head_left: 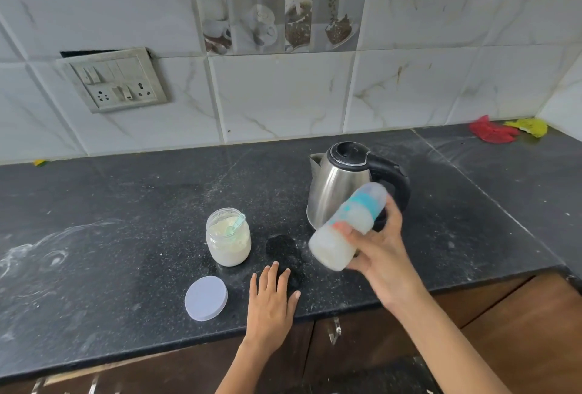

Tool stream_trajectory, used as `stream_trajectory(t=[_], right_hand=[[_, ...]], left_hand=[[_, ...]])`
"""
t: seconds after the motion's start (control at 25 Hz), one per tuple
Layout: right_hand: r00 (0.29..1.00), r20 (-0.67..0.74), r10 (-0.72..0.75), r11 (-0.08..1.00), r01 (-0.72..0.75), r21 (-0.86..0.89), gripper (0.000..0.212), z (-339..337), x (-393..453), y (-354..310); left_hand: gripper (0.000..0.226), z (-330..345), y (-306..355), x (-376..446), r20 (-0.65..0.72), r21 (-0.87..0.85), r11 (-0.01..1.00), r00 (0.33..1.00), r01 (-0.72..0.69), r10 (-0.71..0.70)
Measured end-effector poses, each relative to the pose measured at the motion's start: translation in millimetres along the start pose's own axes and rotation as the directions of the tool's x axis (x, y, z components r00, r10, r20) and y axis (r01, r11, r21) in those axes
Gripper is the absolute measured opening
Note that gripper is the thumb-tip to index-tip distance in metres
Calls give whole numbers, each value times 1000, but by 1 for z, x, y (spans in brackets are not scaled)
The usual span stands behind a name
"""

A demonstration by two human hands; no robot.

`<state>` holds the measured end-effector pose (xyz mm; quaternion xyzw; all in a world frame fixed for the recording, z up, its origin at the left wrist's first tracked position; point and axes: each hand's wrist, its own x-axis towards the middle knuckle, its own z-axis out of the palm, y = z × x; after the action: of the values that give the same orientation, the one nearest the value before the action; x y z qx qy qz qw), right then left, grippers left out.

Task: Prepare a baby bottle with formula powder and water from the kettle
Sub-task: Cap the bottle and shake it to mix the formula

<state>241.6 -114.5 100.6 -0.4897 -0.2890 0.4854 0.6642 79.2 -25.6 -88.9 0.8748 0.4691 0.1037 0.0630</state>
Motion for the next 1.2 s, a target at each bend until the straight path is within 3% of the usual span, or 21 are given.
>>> stream_trajectory(t=[0.12,0.28,0.44,0.6,0.76,0.92,1.08,1.12,1.2], right_hand=[[989,125,76,989,-58,-136,107,15,-8,9],[998,-62,15,982,-3,186,93,14,12,0],[990,99,104,993,-109,37,103,31,-4,15],[995,-95,24,972,-2,234,97,20,16,4],[988,80,130,990,-133,37,108,33,-5,18],[993,-120,9,966,23,258,98,16,15,9],[988,120,98,993,-104,47,104,35,-11,19],[994,86,70,994,-77,80,102,31,-4,20],[993,-120,20,960,15,281,94,21,14,11]], left_hand=[[57,6,-2,-1,-30,34,999,999,-27,28],[49,4,1,1,-47,-5,1000,999,5,-5],[56,11,-5,-2,-45,28,998,997,-65,66],[48,3,-1,1,-31,-30,1000,999,8,-8],[57,9,-7,-3,-28,-20,998,998,-65,64],[47,3,0,0,-46,-53,999,999,0,-2],[44,11,-7,-1,-123,-86,988,985,-129,118],[44,10,-6,-1,-113,-72,991,988,-110,101],[47,4,-1,0,-72,-43,999,997,-28,24]])
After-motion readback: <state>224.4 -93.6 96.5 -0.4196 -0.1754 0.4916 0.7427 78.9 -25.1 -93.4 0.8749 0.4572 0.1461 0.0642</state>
